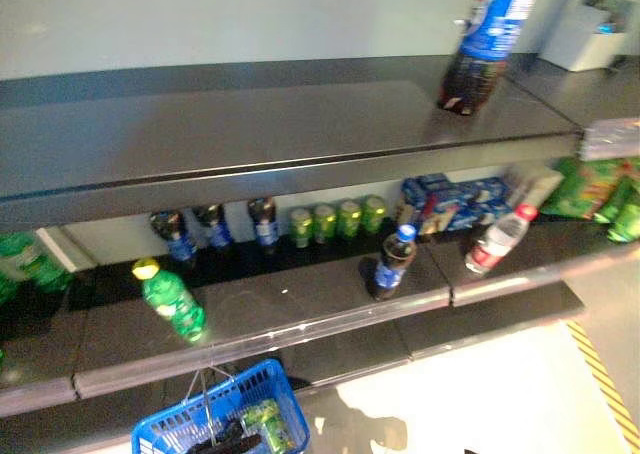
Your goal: Pick up the drink and place into the basket.
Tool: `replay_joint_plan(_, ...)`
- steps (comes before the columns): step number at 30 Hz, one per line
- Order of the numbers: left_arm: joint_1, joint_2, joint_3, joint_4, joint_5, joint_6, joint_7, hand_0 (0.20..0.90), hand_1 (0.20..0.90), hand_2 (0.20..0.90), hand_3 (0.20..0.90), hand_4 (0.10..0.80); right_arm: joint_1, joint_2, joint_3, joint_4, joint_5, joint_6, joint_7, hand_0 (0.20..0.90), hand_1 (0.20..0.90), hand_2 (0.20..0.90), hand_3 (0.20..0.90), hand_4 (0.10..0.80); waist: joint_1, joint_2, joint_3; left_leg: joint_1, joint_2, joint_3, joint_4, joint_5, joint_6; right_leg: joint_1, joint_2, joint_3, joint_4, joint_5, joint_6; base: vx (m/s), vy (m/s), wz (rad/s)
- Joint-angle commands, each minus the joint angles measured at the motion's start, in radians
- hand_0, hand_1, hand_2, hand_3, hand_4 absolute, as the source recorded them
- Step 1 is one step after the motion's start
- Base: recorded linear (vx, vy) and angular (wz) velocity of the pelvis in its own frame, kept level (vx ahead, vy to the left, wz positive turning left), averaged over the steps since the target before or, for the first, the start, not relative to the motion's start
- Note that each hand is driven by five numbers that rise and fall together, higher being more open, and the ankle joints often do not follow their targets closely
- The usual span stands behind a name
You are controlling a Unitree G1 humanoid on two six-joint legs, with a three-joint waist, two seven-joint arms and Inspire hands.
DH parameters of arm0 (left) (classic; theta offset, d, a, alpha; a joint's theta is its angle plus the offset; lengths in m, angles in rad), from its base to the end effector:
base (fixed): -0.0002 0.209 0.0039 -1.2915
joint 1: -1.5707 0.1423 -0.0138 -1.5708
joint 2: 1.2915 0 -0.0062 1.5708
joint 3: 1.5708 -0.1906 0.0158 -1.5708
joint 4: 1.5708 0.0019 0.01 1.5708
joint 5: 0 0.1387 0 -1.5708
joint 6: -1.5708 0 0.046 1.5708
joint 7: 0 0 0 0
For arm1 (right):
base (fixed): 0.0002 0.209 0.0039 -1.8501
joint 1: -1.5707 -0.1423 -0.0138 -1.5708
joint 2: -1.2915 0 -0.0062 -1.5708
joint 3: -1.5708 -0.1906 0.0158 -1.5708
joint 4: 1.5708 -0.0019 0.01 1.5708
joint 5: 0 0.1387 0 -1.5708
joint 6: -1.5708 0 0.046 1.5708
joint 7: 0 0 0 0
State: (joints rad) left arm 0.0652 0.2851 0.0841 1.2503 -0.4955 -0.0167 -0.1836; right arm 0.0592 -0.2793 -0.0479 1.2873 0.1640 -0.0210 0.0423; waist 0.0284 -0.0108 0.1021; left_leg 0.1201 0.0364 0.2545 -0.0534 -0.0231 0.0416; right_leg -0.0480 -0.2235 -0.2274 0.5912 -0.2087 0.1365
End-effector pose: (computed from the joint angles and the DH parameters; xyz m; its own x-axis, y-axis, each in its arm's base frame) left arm 0.0436 0.2586 -0.1183 0.3575 0.1469 -0.9223 -0.4744 0.8792 -0.0438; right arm 0.0397 -0.2541 -0.1208 0.2505 -0.2441 -0.9368 0.1956 0.9605 -0.1980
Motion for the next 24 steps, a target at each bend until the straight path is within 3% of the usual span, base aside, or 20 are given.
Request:
replay_joint_plan(1, -0.086, 0.04, -0.018, -0.048, -0.058, -0.067, -0.059, 0.3, 0.3, 0.3, 0.2, 0.1, 0.003, -0.003, 0.008, 0.036, 0.018, -0.02, -0.004, 0.9, 0.9, 0.9, 0.9, 0.8, -0.001, 0.005, -0.023, -0.069, -0.048, -0.015, 0.127, -0.047, 0.004, -0.011, -0.043, 0.105, -0.332, 0.354, 0.01, 0.116, -0.366, 0.87)
replay_joint_plan(3, -0.094, 0.033, -0.025, -0.044, -0.079, -0.071, -0.055, 0.3, 0.3, 0.3, 0.2, 0.1, -0.008, -0.008, 0.012, 0.025, 0.006, -0.016, -0.002, 0.9, 0.9, 0.9, 0.9, 0.8, -0.011, -0.008, -0.012, -0.073, -0.041, -0.054, 0.161, -0.068, -0.016, -0.017, -0.054, 0.14, -0.437, 0.369, 0.014, 0.14, -0.389, 0.77)
replay_joint_plan(5, -0.094, 0.038, -0.022, -0.04, -0.094, -0.072, -0.064, 0.3, 0.3, 0.3, 0.2, 0.1, -0.031, -0.017, 0.023, 0.024, 0.002, 0.006, 0.006, 0.9, 0.9, 0.9, 0.9, 0.8, -0.01, -0.015, 0.0, -0.093, -0.014, -0.105, 0.221, -0.092, -0.035, 0.001, -0.029, 0.162, -0.468, 0.298, 0.014, 0.198, -0.44, 0.72)
replay_joint_plan(6, -0.08, 0.032, -0.003, -0.04, -0.097, -0.076, -0.055, 0.3, 0.3, 0.3, 0.2, 0.1, -0.044, -0.016, 0.033, 0.017, -0.008, 0.029, 0.01, 0.9, 0.9, 0.9, 0.9, 0.8, 0.002, -0.023, 0.001, -0.098, 0.006, -0.123, 0.25, -0.096, -0.044, 0.02, 0.002, 0.143, -0.447, 0.257, 0.008, 0.197, -0.382, 0.69)
replay_joint_plan(8, -0.069, 0.026, 0.008, -0.037, -0.094, -0.079, -0.06, 0.3, 0.3, 0.3, 0.2, 0.1, -0.05, -0.017, 0.043, 0.014, -0.012, 0.039, 0.018, 0.9, 0.9, 0.9, 0.9, 0.8, 0.011, -0.027, 0.002, -0.096, 0.019, -0.135, 0.252, -0.088, -0.056, 0.04, 0.019, 0.124, -0.45, 0.232, -0.005, 0.15, -0.291, 1.02)
replay_joint_plan(14, -0.042, -0.014, 0.013, -0.078, -0.101, -0.093, -0.102, 0.3, 0.3, 0.3, 0.2, 0.1, -0.062, -0.033, 0.063, 0.015, -0.005, 0.043, 0.011, 0.9, 0.9, 0.9, 0.9, 0.8, 0.058, -0.024, 0.016, -0.125, 0.1, -0.149, 0.183, 0.029, -0.115, 0.109, 0.052, 0.035, -0.547, 0.233, -0.039, 0.042, -0.184, 0.5)
replay_joint_plan(16, -0.041, -0.025, 0.01, -0.089, -0.087, -0.09, -0.105, 0.3, 0.3, 0.3, 0.2, 0.1, -0.066, -0.039, 0.054, 0.011, 0.014, 0.049, -0.01, 0.9, 0.9, 0.9, 0.9, 0.8, 0.058, -0.022, 0.015, -0.121, 0.088, -0.132, 0.183, 0.015, -0.113, 0.112, 0.041, 0.004, -0.548, 0.233, -0.04, -0.083, 0.016, 0.65)
replay_joint_plan(19, -0.036, -0.039, 0.007, -0.103, -0.107, -0.069, -0.172, 0.3, 0.3, 0.3, 0.2, 0.1, -0.06, -0.055, 0.02, 0.021, 0.005, 0.036, -0.002, 0.9, 0.9, 0.9, 0.9, 0.8, 0.053, -0.019, 0.008, -0.117, 0.016, -0.118, 0.208, -0.027, -0.104, 0.122, 0.031, -0.024, -0.551, 0.24, -0.033, -0.066, 0.126, 0.62)
replay_joint_plan(21, -0.036, -0.038, 0.009, -0.112, -0.196, 0.064, -0.374, 0.3, 0.3, 0.3, 0.2, 0.1, -0.052, -0.057, 0.001, 0.036, 0.02, 0.023, -0.008, 0.9, 0.9, 0.9, 0.9, 0.8, 0.042, 0.0, -0.001, -0.073, 0.011, -0.098, 0.12, -0.007, -0.091, 0.125, 0.035, -0.029, -0.542, 0.233, -0.025, -0.04, 0.264, 0.55)
replay_joint_plan(24, -0.033, -0.033, -0.017, -0.12, -0.243, 0.156, -0.51, 0.3, 0.3, 0.3, 0.2, 0.1, -0.044, -0.053, -0.012, 0.044, 0.025, 0.01, 0.002, 0.9, 0.9, 0.9, 0.9, 0.8, 0.027, 0.011, -0.003, -0.03, 0.006, -0.084, 0.032, 0.015, -0.077, 0.109, 0.037, -0.007, -0.51, 0.252, -0.006, -0.016, 0.231, 0.18)
